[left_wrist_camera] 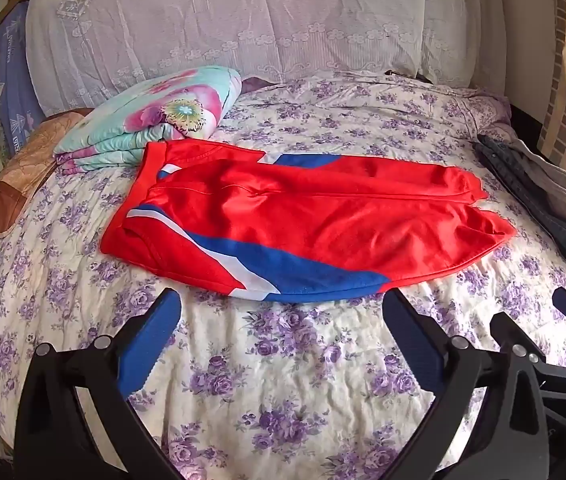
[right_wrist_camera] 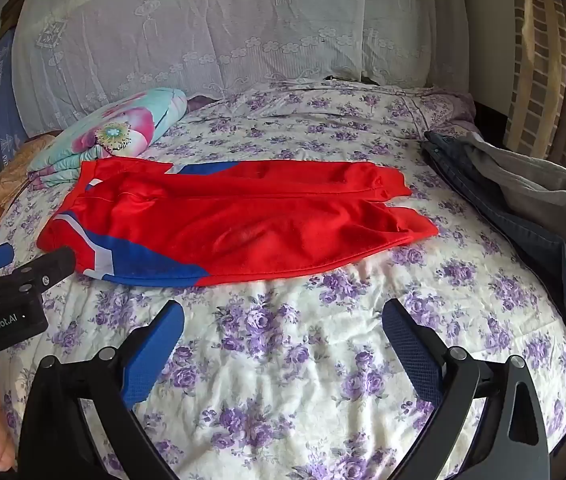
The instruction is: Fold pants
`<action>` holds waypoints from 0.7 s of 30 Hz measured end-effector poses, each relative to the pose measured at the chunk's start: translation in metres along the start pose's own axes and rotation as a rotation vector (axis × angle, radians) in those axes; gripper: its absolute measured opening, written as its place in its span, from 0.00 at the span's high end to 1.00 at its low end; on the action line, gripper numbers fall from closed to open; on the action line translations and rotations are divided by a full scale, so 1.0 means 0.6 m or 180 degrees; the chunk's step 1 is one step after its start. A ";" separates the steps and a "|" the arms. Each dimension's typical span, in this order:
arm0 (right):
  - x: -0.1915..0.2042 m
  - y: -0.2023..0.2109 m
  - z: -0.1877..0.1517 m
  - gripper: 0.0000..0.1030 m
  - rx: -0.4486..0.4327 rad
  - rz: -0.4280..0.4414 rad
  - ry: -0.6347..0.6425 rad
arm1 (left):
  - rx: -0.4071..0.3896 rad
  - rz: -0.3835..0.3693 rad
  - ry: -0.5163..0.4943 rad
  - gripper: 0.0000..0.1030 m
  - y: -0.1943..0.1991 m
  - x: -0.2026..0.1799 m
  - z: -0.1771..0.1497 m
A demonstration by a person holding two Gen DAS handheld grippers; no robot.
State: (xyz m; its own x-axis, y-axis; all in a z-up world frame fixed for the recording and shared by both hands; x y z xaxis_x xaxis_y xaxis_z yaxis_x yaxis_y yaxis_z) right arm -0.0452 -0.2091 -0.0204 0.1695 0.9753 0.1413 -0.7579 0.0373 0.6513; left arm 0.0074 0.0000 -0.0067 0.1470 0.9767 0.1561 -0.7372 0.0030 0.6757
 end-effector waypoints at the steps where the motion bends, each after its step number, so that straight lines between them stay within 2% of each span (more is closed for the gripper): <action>1: 0.000 -0.001 0.000 0.03 0.0009 -0.0003 0.0001 | -0.0011 -0.0001 0.0009 0.05 0.000 0.000 0.000; 21: -0.009 0.006 0.001 0.03 -0.0027 0.0001 0.0024 | 0.0031 -0.0006 0.0036 0.05 -0.008 -0.003 0.000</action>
State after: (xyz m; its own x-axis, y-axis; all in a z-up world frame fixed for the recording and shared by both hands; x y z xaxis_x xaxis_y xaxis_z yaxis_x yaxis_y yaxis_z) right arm -0.0485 -0.2142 -0.0183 0.1645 0.9770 0.1359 -0.7632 0.0388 0.6450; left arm 0.0107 -0.0016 -0.0102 0.1409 0.9791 0.1466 -0.7305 0.0029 0.6829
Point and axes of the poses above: each gripper's, at about its wrist camera, not at the fingertips, and y roughly against the way its jaws point, x to its left, z to its top, the point moved 1 cm from there along -y, roughly the way its jaws point, and after that the axes turned 11 degrees about -y, right-handed, at the moved point
